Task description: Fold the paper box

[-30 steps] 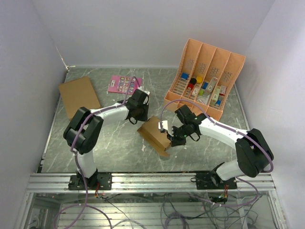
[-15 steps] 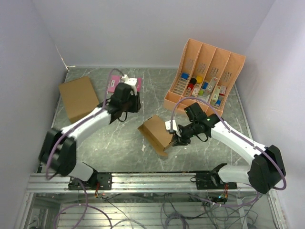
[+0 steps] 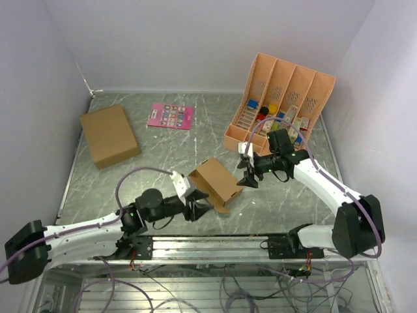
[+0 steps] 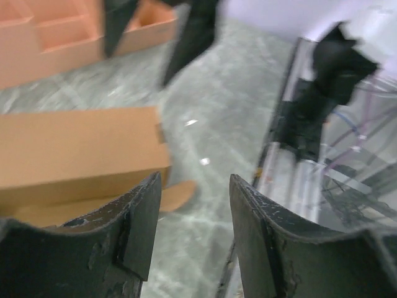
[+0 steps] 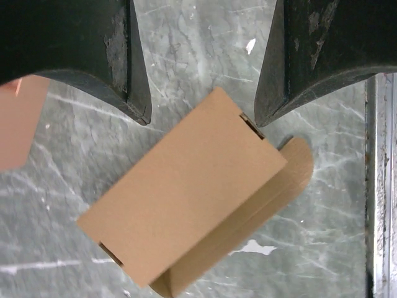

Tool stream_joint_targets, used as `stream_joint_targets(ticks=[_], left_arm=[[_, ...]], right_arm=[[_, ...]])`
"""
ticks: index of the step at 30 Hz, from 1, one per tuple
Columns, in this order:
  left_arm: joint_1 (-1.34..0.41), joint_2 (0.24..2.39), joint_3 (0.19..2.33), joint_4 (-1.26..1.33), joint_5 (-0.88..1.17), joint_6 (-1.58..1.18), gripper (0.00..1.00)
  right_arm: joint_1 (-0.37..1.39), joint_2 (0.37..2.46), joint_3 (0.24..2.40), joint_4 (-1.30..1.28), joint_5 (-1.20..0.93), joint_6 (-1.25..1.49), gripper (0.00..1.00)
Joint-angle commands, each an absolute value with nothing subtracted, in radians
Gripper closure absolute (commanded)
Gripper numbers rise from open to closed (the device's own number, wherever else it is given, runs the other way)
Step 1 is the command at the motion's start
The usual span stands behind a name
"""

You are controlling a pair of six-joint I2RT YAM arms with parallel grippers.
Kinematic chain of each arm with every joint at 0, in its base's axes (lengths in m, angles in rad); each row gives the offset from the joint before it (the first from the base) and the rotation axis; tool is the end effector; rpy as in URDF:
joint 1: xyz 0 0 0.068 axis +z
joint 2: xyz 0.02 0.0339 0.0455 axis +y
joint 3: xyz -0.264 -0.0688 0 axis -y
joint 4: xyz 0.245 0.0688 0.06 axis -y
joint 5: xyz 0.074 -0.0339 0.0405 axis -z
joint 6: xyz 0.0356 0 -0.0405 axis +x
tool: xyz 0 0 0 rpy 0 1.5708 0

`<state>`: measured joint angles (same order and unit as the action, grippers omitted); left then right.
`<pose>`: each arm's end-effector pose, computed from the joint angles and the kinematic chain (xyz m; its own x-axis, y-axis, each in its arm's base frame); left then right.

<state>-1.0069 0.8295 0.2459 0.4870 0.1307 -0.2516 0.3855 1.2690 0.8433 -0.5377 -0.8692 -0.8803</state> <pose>0.0966 -0.1614 0.2127 -0.2758 -0.0257 -0.9609 0.8659 0.4273 -0.2600 0.2166 0.1172 0.2394 0.0139 -0.5314 -0.8470 -0.9984 0.0385 -0.0405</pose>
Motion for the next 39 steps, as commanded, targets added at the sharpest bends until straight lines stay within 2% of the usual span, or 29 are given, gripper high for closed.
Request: stream_joint_targets(ticks=[1, 6, 11, 17, 21, 29, 35, 39], left_arm=[[-1.216, 0.786, 0.233, 0.616, -0.012, -0.058, 0.40], [-1.473, 0.985, 0.270, 0.632, -0.234, 0.156, 0.34], [-1.547, 1.283, 0.355, 0.664, -0.346, 0.219, 0.34], [-1.565, 1.392, 0.402, 0.710, -0.496, 0.277, 0.36], [-1.563, 1.435, 0.427, 0.729, -0.511, 0.318, 0.34], [-1.508, 1.528, 0.444, 0.766, -0.406, 0.315, 0.43], [-1.453, 1.530, 0.441, 0.776, -0.326, 0.316, 0.46], [-1.442, 1.532, 0.436, 0.786, -0.296, 0.305, 0.47]], right_arm=[[0.331, 1.337, 0.875, -0.486, -0.889, -0.725, 0.33], [0.326, 1.381, 0.869, -0.491, -0.847, -0.696, 0.33], [0.291, 1.413, 0.908, -0.552, -0.808, -0.719, 0.34], [0.249, 1.414, 0.899, -0.587, -0.841, -0.750, 0.34], [0.248, 1.426, 0.904, -0.586, -0.846, -0.742, 0.35], [0.248, 1.445, 0.894, -0.533, -0.862, -0.637, 0.36], [0.248, 1.502, 0.902, -0.473, -0.865, -0.445, 0.36], [0.248, 1.576, 0.922, -0.500, -0.896, -0.414, 0.36]])
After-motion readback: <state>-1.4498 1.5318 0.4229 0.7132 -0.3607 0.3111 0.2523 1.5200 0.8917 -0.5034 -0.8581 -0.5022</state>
